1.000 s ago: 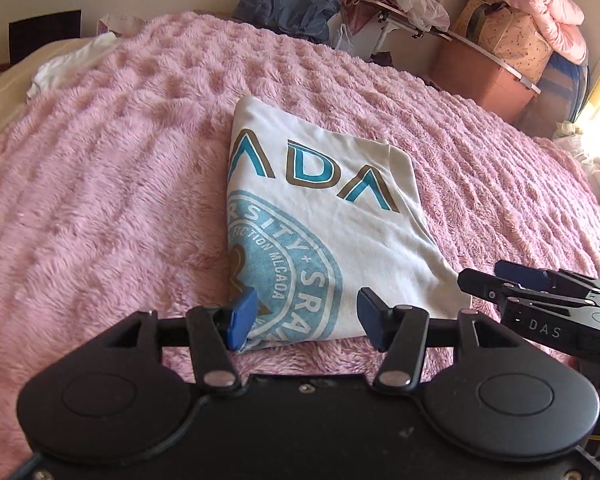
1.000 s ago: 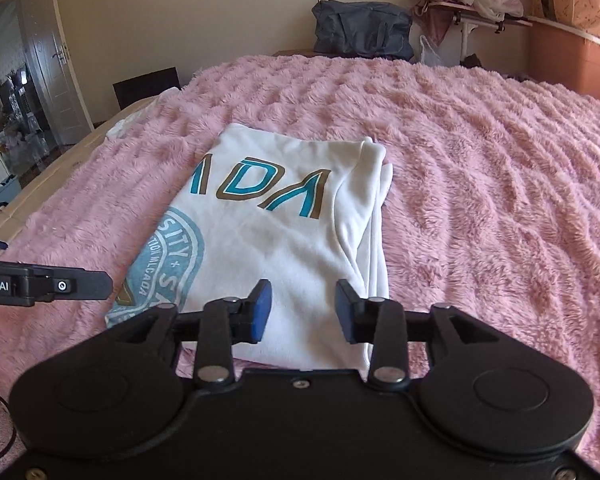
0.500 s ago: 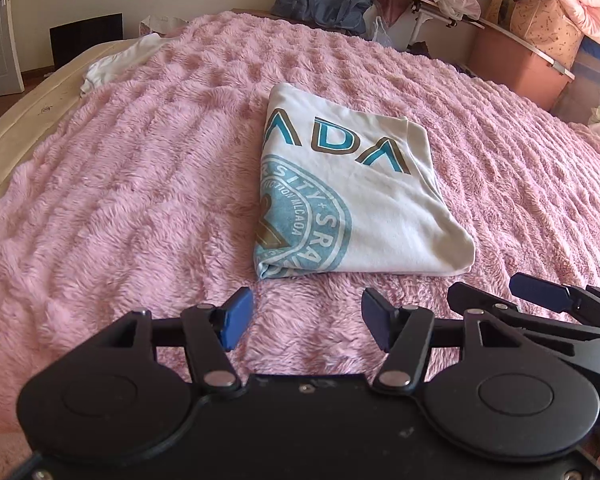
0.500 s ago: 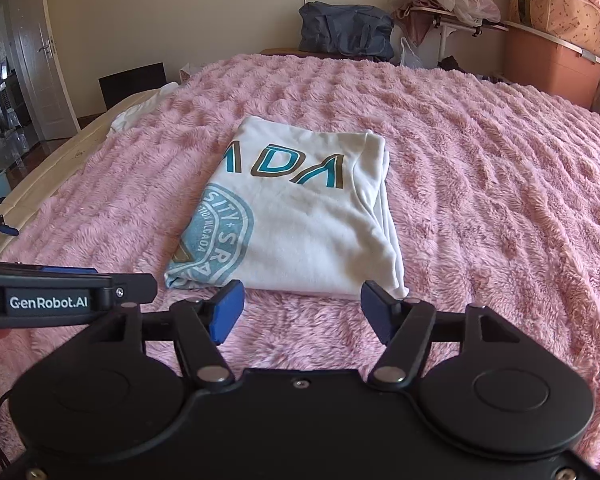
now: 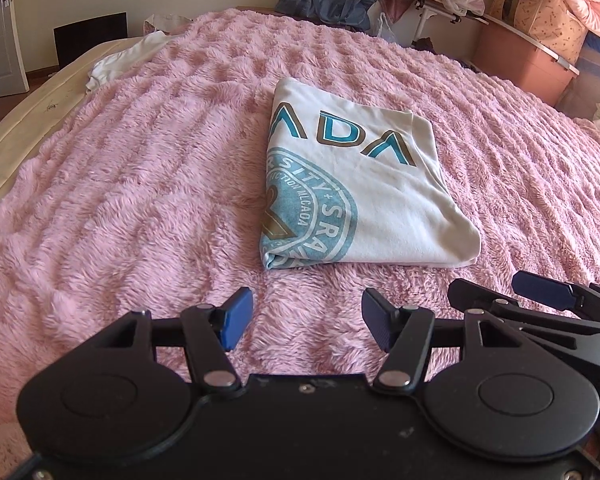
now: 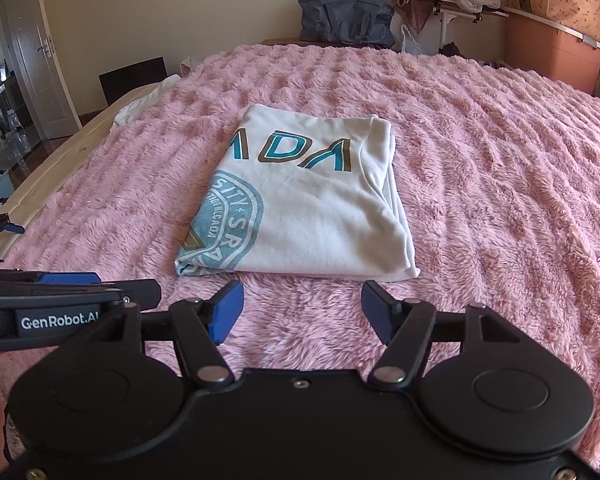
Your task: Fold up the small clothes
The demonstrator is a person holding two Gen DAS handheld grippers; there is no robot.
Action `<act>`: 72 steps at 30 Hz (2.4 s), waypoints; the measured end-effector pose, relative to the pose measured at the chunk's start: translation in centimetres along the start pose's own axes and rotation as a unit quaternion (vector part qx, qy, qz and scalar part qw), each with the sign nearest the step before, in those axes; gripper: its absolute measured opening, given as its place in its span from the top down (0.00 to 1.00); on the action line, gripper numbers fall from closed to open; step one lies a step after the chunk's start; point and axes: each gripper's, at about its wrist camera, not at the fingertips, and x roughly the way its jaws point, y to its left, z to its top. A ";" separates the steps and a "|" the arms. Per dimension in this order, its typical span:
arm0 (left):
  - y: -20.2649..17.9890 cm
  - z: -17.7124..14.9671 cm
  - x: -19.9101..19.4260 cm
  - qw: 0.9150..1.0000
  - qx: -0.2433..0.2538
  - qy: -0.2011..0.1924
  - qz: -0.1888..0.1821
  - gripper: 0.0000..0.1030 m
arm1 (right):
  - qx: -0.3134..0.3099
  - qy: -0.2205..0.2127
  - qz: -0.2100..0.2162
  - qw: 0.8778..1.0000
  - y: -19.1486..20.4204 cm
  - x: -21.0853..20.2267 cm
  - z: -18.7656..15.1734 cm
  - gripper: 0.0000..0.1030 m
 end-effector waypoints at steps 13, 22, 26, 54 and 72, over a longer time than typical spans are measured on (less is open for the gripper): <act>-0.1 0.0 0.6 1.000 0.011 0.003 0.011 0.38 | -0.002 0.002 -0.003 1.000 0.0 0.0 -0.1 0.34; -0.1 -0.2 0.8 1.000 0.014 0.005 0.012 0.38 | 0.000 0.003 -0.003 1.000 0.0 -0.1 -0.3 0.33; -0.2 -0.2 0.9 1.000 0.015 0.005 0.012 0.38 | 0.002 0.002 -0.006 1.000 -0.1 -0.2 -0.3 0.33; -0.5 -0.4 1.0 1.000 0.022 0.008 0.010 0.37 | 0.008 0.007 -0.012 1.000 -0.3 -0.1 -0.5 0.31; -0.9 -0.5 0.7 1.000 0.026 -0.005 0.011 0.37 | 0.014 0.007 -0.014 1.000 -0.4 0.0 -0.4 0.31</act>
